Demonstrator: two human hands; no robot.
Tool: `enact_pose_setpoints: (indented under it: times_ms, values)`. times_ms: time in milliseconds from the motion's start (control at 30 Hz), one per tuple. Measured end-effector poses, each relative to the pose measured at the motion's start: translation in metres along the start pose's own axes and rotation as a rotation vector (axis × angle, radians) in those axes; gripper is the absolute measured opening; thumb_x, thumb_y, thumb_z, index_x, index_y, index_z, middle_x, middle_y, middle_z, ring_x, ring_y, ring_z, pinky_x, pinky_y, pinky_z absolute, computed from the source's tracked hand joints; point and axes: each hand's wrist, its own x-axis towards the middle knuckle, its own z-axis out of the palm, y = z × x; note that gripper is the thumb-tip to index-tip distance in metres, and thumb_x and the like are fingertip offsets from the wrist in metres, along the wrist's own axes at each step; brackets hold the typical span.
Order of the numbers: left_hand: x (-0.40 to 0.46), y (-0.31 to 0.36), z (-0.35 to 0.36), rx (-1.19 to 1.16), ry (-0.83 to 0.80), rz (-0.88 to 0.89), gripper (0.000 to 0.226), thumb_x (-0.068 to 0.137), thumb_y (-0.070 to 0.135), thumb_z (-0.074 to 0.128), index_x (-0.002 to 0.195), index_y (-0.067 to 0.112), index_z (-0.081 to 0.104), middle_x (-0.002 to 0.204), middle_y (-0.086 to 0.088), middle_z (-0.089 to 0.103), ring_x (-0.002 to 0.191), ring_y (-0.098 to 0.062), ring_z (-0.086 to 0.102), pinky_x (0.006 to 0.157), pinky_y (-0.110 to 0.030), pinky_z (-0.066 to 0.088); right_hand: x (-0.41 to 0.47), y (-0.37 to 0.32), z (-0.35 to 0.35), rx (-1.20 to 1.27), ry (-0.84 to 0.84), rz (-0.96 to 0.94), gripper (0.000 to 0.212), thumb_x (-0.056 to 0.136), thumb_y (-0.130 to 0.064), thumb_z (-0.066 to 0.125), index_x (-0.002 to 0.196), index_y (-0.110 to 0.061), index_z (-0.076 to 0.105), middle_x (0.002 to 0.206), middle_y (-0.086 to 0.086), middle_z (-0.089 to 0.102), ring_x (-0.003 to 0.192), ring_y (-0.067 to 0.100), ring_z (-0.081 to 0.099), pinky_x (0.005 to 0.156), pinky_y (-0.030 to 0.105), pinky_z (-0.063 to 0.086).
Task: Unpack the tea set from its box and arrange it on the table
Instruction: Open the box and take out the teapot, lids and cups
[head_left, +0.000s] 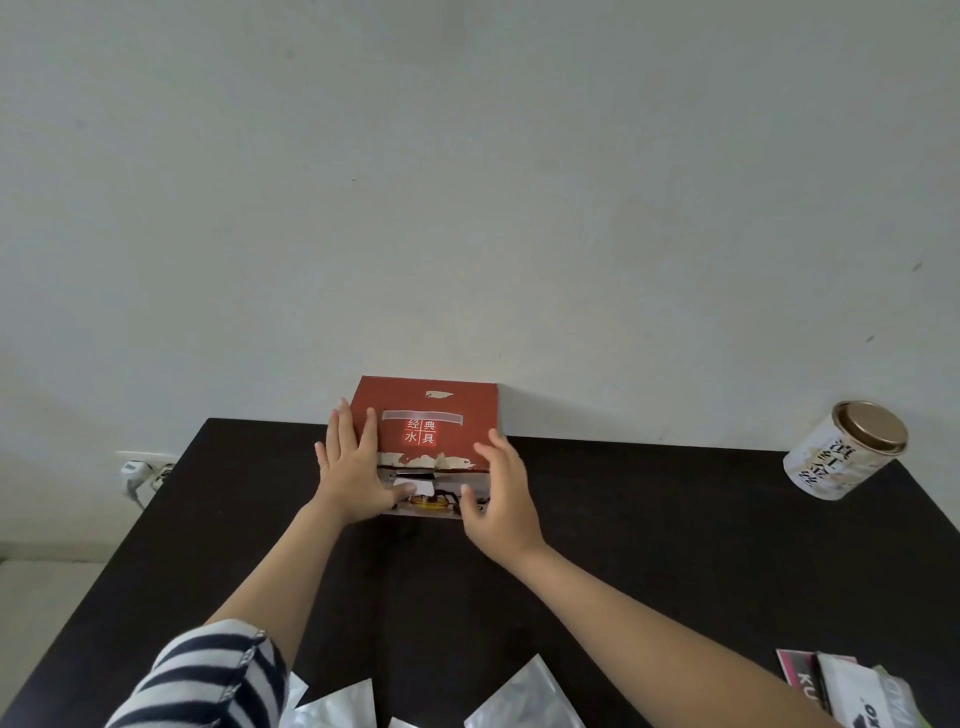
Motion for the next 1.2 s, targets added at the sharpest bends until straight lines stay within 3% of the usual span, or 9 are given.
enact_pose_setpoints:
  times_ms: [133,200,267,400,567,933,1100,1200]
  values:
    - [-0.015,0.003,0.011,-0.317,0.119,-0.182,0.143,0.055,0.052,0.085,0.146,0.002,-0.015,0.152,-0.022,-0.023,0.142,-0.035,-0.017,0.114,-0.054,0.003,0.006,0.005,0.011,0.101,-0.084,0.354,0.086,0.087,-0.029,0.067,0.152,-0.025,0.011,0.157,-0.001,0.023,0.145,0.017,0.024,0.113,0.041,0.036]
    - [-0.018,0.000,0.014,-0.553,0.140,-0.243,0.146,0.047,0.046,0.089,0.146,0.002,-0.009,0.155,-0.020,0.000,0.145,-0.033,0.004,0.116,-0.051,0.016,0.007,0.005,0.015,0.139,-0.164,0.402,0.095,0.084,-0.031,0.070,0.153,-0.028,0.005,0.157,-0.003,0.024,0.145,0.018,0.026,0.112,0.043,0.037]
    - [-0.022,-0.002,0.014,-0.668,0.167,-0.272,0.140,0.049,0.037,0.092,0.148,0.006,-0.002,0.151,-0.013,0.021,0.141,-0.027,0.022,0.114,-0.045,0.026,0.006,0.000,0.014,0.176,-0.222,0.424,0.103,0.084,-0.028,0.071,0.154,-0.026,-0.004,0.160,-0.002,0.017,0.146,0.017,0.021,0.116,0.041,0.031]
    - [-0.035,-0.001,0.016,-0.703,0.234,-0.218,0.113,0.051,0.030,0.093,0.139,0.014,0.024,0.135,-0.005,0.039,0.126,-0.020,0.042,0.103,-0.037,0.040,-0.003,-0.001,0.009,0.221,-0.278,0.423,0.109,0.082,-0.028,0.073,0.153,-0.027,-0.010,0.161,-0.001,0.013,0.146,0.017,0.020,0.116,0.042,0.030]
    - [-0.074,-0.001,0.019,-0.743,0.258,-0.169,0.104,0.054,0.028,0.092,0.135,0.020,0.027,0.125,0.005,0.039,0.114,-0.010,0.045,0.095,-0.031,0.044,-0.041,-0.004,0.007,0.218,-0.297,0.398,0.113,0.079,-0.026,0.072,0.152,-0.029,-0.014,0.160,-0.003,0.011,0.146,0.014,0.020,0.116,0.040,0.032]
    - [-0.165,-0.002,0.017,-0.778,0.227,-0.189,0.102,0.054,0.030,0.092,0.133,0.018,0.028,0.122,0.003,0.045,0.108,-0.009,0.049,0.087,-0.024,0.045,-0.125,-0.028,0.005,0.204,-0.264,0.400,0.113,0.081,-0.025,0.072,0.152,-0.021,-0.016,0.161,-0.004,0.004,0.148,0.013,0.013,0.119,0.036,0.025]
    - [-0.173,-0.008,-0.004,-0.763,0.140,-0.176,0.093,0.058,0.034,0.089,0.130,0.017,0.032,0.117,0.004,0.051,0.107,-0.012,0.053,0.083,-0.023,0.047,-0.132,-0.039,-0.001,0.193,-0.273,0.386,0.116,0.072,-0.046,0.070,0.152,-0.029,-0.012,0.161,-0.004,0.009,0.147,0.014,0.016,0.119,0.044,0.025]
    - [-0.167,-0.010,-0.022,-0.748,0.147,-0.166,0.094,0.065,0.043,0.083,0.137,0.015,0.030,0.119,0.005,0.053,0.109,-0.013,0.054,0.089,-0.031,0.050,-0.123,-0.046,-0.008,0.203,-0.175,0.278,0.103,0.070,-0.051,0.069,0.149,-0.036,0.005,0.158,-0.005,0.020,0.147,0.015,0.018,0.118,0.052,0.021]
